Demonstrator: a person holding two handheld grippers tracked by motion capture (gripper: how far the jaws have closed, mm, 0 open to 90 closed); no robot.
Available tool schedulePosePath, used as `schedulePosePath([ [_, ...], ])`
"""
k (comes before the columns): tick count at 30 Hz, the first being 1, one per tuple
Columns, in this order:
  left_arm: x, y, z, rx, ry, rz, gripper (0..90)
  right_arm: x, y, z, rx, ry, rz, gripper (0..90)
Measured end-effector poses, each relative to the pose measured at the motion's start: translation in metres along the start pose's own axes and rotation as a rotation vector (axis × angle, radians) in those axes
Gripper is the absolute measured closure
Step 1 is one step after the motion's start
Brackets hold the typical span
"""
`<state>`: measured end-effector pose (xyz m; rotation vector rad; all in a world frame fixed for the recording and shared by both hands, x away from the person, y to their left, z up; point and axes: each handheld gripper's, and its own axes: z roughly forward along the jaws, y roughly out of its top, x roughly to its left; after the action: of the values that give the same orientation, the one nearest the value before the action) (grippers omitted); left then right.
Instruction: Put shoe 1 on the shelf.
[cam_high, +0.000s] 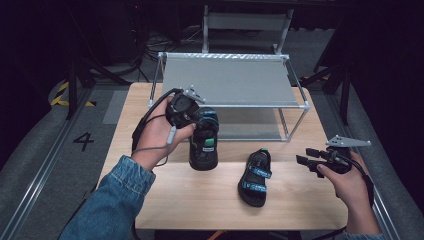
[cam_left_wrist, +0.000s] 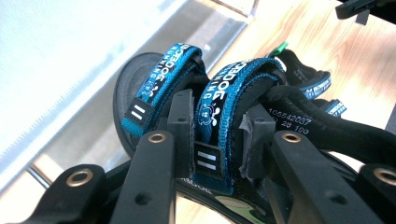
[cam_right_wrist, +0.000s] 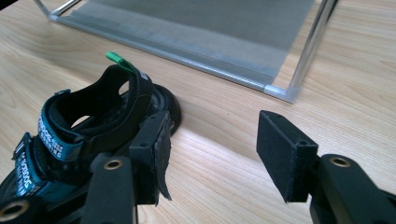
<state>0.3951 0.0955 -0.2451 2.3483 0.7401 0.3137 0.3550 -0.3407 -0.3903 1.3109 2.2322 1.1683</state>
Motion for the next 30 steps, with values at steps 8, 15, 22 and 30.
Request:
schedulePosePath([
  [8,0.003,0.032,-0.017,-0.009,0.005,0.025,71.0,0.001,0.0,0.0,0.001,0.006,-0.006,45.7],
  [15,0.009,0.047,-0.021,-0.014,0.014,0.015,70.8,0.0,-0.001,0.001,0.004,0.007,-0.001,45.8],
  [22,0.03,0.064,-0.016,-0.061,-0.002,-0.012,70.7,0.0,-0.001,0.001,0.003,0.009,-0.004,46.0],
  [30,0.061,0.08,0.0,-0.098,0.01,-0.018,70.8,-0.002,-0.002,-0.001,-0.006,0.019,0.005,46.2],
])
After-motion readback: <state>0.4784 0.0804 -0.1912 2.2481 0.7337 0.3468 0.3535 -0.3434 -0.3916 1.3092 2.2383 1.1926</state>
